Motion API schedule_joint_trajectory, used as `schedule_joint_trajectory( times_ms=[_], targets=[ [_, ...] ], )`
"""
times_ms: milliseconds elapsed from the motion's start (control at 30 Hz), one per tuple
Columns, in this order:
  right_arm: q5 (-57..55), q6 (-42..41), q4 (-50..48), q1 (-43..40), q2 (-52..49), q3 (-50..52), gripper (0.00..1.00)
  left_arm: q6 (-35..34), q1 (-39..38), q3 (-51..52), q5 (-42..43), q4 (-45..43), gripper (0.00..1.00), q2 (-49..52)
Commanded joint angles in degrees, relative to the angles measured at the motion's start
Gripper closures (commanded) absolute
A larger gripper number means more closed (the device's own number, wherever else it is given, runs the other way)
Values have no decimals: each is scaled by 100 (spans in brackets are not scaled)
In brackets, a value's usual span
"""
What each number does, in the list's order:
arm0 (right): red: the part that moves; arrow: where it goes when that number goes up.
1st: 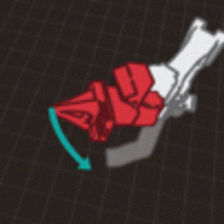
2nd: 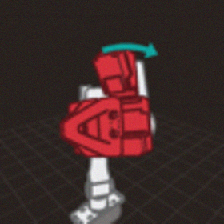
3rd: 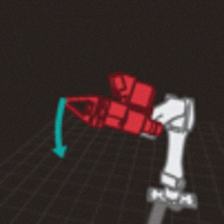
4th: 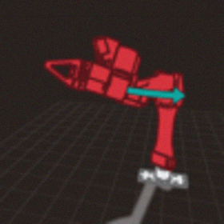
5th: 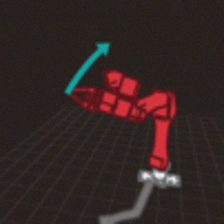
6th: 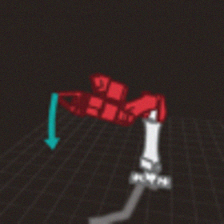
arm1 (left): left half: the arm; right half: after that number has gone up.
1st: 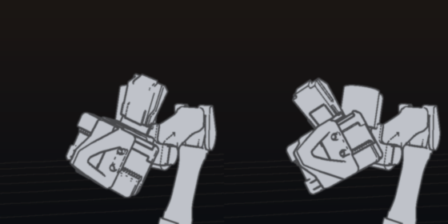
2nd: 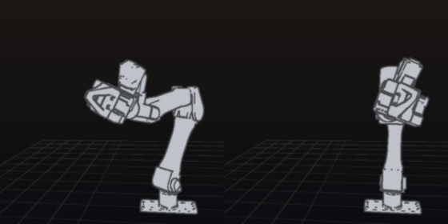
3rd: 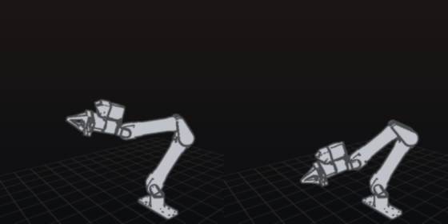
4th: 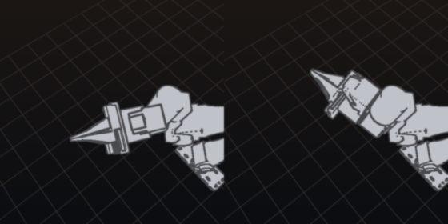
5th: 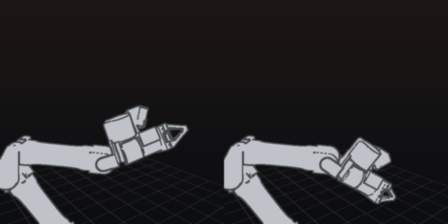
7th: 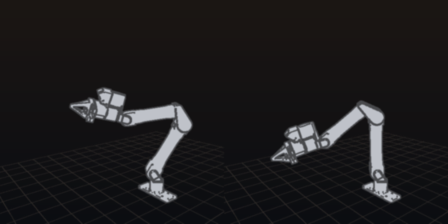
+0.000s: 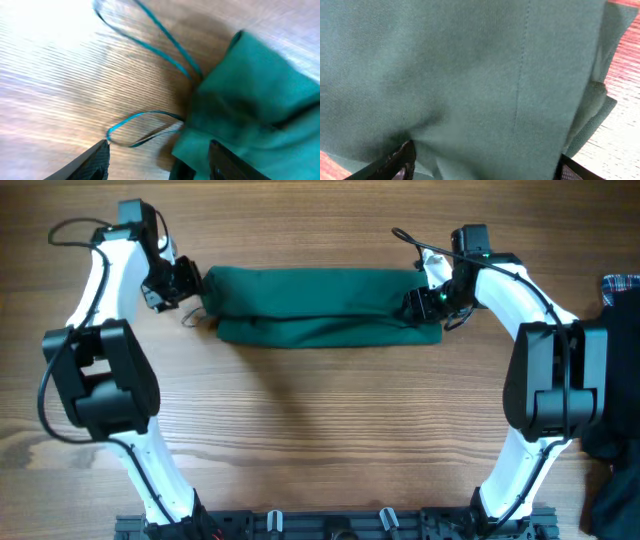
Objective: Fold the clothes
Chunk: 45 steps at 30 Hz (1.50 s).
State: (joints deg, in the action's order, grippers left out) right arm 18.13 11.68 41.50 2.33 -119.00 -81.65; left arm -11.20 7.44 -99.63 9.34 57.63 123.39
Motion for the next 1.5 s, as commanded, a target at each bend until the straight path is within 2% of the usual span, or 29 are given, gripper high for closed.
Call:
schedule_joint_trajectory(
  times_ms=[0, 133, 300, 367, 433, 467, 533, 567, 733, 900, 1100, 1400, 1467],
  targets=[
    [-551, 15, 122, -26, 39, -92, 18, 50, 11, -166, -452, 46, 40, -535],
    [-1108, 42, 245, -26, 42, -133, 17, 50, 11, -177, -450, 85, 41, -597],
    [-1045, -46, 540, 13, 271, -1047, 13, 44, -214, -752, -363, 39, 45, -881],
    [-1012, -509, 638, 66, 407, -1366, 15, -122, -501, -754, -361, -83, 53, -1060],
    [-516, -776, 590, 190, 546, -1432, 27, -170, -868, -752, -184, -170, 64, -1064],
    [-240, -896, 568, 295, 564, -1432, 45, -173, -1095, -752, -92, -170, 71, -1016],
    [105, -907, 509, 636, 507, -1425, 87, -433, -1547, -741, -63, -177, 78, -879],
    [101, -798, 452, 863, 424, -1423, 96, -474, -1888, -741, -61, -173, 79, -662],
    [-55, -400, 367, 1491, 129, -1165, 96, -472, -2597, -721, -63, -170, 77, 275],
    [-74, -413, 297, 1513, -352, -723, 96, -472, -2490, -719, -66, 9, 75, 691],
    [-874, -420, -673, 1506, -542, 302, 96, -468, -2468, -719, -605, 247, 74, 713],
    [-850, -435, -680, 1506, -540, 323, 96, -420, -2105, -719, -1226, 699, 71, 715],
    [-846, -435, -608, 1506, -540, 323, 96, -422, -1963, -719, -1174, 715, 75, 713]
  ],
)
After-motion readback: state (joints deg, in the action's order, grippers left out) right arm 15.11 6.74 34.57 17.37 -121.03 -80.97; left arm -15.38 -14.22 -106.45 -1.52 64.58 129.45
